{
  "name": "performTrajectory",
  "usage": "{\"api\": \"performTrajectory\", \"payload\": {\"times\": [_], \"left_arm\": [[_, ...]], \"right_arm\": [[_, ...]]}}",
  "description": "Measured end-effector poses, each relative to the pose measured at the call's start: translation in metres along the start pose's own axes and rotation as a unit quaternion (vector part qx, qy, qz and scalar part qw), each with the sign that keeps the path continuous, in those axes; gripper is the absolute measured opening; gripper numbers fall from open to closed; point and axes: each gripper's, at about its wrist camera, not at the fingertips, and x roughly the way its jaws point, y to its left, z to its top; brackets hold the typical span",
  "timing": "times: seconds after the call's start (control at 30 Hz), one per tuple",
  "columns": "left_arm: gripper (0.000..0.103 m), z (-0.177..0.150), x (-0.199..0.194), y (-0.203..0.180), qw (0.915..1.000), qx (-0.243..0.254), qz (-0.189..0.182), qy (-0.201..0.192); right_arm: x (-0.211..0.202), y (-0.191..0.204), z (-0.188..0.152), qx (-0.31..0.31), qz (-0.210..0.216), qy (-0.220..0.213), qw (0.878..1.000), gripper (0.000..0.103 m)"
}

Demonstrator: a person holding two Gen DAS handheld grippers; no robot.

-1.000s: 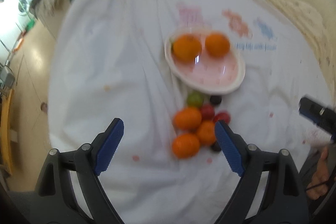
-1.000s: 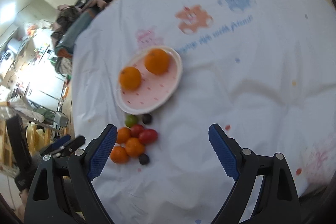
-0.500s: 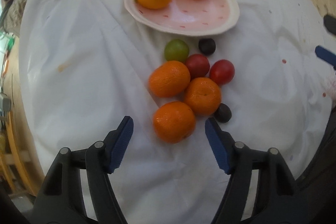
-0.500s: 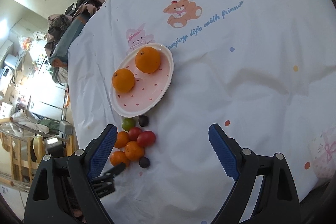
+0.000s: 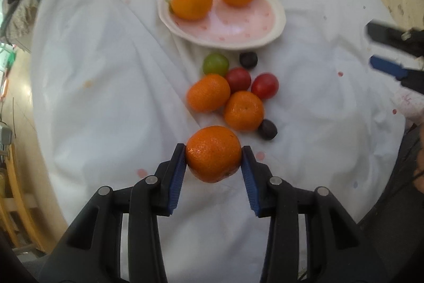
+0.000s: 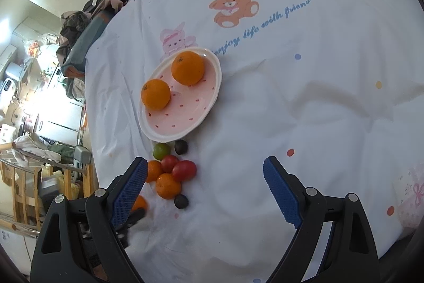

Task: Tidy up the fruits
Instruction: 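Grasp another mandarin from the cluster with the left gripper, then grasp the dark plum with the right gripper while the left gripper holds the mandarin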

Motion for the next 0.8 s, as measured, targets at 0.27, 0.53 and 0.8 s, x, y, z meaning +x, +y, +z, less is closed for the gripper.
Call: {"api": "performTrajectory", "payload": {"times": [0.27, 0.53, 0.8], "left_arm": [[0.037, 0.003, -0.022, 0.033, 0.9976, -0.065, -0.001, -0.025], [0.037, 0.012, -0.019, 0.041, 0.9933, -0.109, -0.001, -0.038], [0.037, 0.013, -0.017, 0.054, 0.9902, -0.135, -0.002, -0.034]], "right_arm": [[0.013, 0.009, -0.01, -0.032, -0.02, 0.018, 0.999, 0.091], [0.052, 0.045, -0.039, -0.15, -0.029, 0.102, 0.983, 0.059], [0.101, 0.077, -0.074, -0.261, -0.052, 0.163, 0.95, 0.044]]}}
